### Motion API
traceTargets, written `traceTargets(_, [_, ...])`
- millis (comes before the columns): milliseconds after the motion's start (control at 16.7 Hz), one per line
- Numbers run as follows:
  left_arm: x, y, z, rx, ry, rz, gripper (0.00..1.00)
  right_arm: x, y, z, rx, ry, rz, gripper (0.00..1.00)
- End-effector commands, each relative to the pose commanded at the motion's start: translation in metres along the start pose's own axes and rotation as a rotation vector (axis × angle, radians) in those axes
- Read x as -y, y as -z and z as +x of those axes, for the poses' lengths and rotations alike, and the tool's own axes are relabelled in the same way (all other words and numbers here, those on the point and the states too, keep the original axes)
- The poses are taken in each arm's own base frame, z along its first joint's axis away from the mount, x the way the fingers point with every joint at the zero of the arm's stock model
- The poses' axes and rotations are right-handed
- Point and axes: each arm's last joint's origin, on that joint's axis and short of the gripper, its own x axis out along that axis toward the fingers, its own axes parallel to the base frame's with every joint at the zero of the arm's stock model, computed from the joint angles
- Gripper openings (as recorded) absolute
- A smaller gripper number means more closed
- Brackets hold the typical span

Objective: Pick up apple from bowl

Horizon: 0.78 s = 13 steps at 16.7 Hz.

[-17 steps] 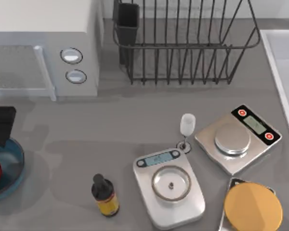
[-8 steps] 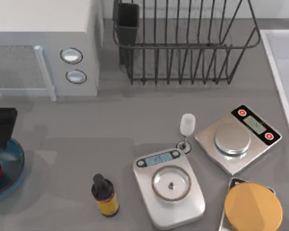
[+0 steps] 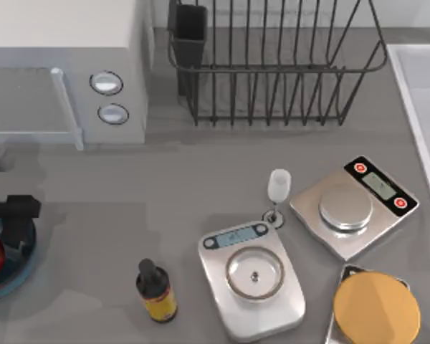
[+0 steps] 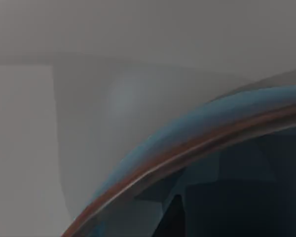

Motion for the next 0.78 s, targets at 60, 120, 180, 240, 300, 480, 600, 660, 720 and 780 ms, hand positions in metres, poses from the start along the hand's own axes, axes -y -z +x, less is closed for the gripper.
traceTargets(60, [0.0,0.0014,0.006,-0.006,0.001,0.0,1.0,0.0,0.0,0.0,0.0,0.0,0.0,1.0])
traceTargets(120, [0.0,0.0022,0.0088,-0.01,0.001,0.0,1.0,0.0,0.0,0.0,0.0,0.0,0.0,1.0])
traceTargets(180, [0.0,0.0022,0.0089,-0.01,0.001,0.0,1.0,0.0,0.0,0.0,0.0,0.0,0.0,1.0])
traceTargets(240, [0.0,0.0022,0.0089,-0.01,0.001,0.0,1.0,0.0,0.0,0.0,0.0,0.0,0.0,1.0])
traceTargets(300, [0.0,0.0022,0.0089,-0.01,0.001,0.0,1.0,0.0,0.0,0.0,0.0,0.0,0.0,1.0])
traceTargets(480, [0.0,0.0022,0.0089,-0.01,0.001,0.0,0.77,0.0,0.0,0.0,0.0,0.0,0.0,1.0])
traceTargets(600, [0.0,0.0022,0.0089,-0.01,0.001,0.0,0.62,0.0,0.0,0.0,0.0,0.0,0.0,1.0])
traceTargets(660, [0.0,0.0022,0.0089,-0.01,0.001,0.0,0.55,0.0,0.0,0.0,0.0,0.0,0.0,1.0])
traceTargets(720, [0.0,0.0022,0.0089,-0.01,0.001,0.0,0.47,0.0,0.0,0.0,0.0,0.0,0.0,1.0])
traceTargets(780, [0.0,0.0022,0.0089,-0.01,0.001,0.0,0.4,0.0,0.0,0.0,0.0,0.0,0.0,1.0])
